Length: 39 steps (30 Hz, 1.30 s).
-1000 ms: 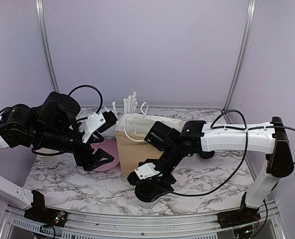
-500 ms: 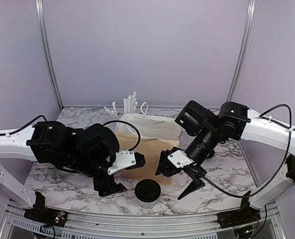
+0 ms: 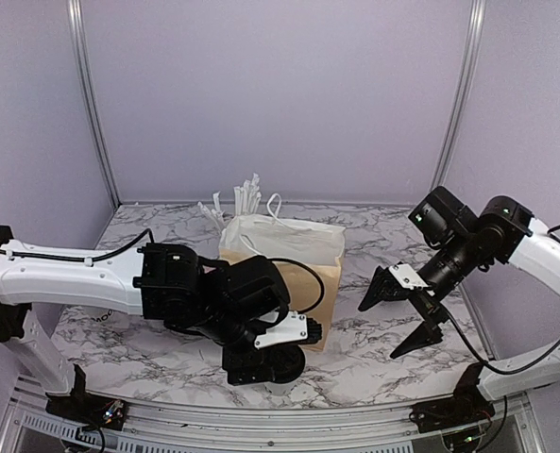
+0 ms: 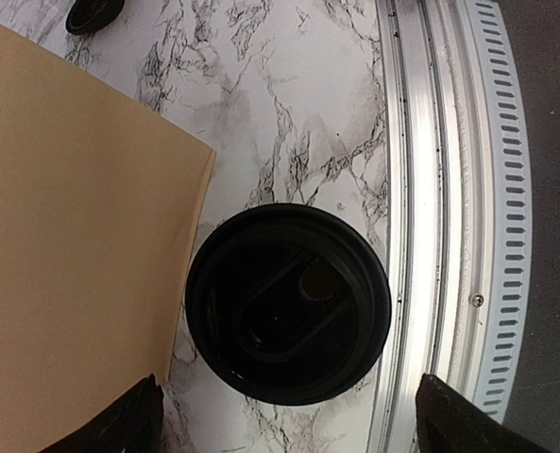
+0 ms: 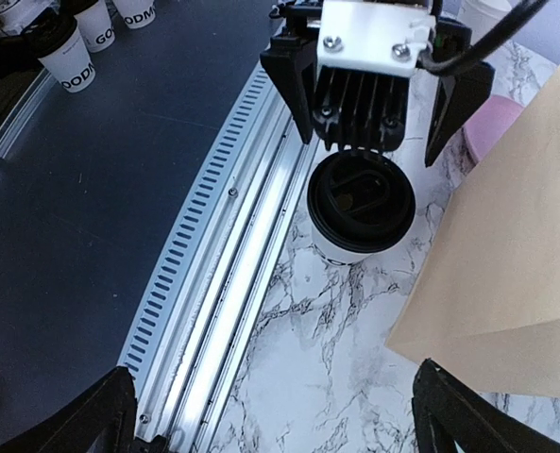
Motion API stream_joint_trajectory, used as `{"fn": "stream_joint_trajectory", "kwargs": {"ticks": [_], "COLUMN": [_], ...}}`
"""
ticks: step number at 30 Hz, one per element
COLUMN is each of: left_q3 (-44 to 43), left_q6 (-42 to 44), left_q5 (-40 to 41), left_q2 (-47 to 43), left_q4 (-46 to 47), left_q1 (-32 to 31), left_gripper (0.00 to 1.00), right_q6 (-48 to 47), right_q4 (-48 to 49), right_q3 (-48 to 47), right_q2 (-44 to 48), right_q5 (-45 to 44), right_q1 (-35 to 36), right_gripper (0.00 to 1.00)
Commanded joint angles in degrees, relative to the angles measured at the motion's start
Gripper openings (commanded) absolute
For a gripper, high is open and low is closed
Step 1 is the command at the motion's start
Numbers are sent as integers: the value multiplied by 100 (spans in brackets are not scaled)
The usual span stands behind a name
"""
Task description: Pack the takeout coffee
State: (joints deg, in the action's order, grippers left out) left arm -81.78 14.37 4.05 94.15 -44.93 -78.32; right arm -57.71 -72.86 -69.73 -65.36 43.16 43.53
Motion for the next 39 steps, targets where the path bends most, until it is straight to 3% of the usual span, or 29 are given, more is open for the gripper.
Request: {"fn": "stream_joint_trajectory", "kwargs": {"ticks": [1, 24, 39], "left_q3": [-265, -506, -462], "left_q6": [53, -79, 39], "left_q5": [-139, -642, -836], "left_q2": [250, 767, 985], "left_q4": [77, 70, -29], "left_q1": [13, 313, 361], "left_gripper": [94, 90, 79], "right_q6": [-31, -47, -22], "right_q4": [164, 253, 255], "right_q3": [257, 471, 414], "right_q2": [109, -67, -169], "right_q5": [258, 445, 415], "right_q1": [-168, -313, -325], "right_gripper": [99, 99, 98]}}
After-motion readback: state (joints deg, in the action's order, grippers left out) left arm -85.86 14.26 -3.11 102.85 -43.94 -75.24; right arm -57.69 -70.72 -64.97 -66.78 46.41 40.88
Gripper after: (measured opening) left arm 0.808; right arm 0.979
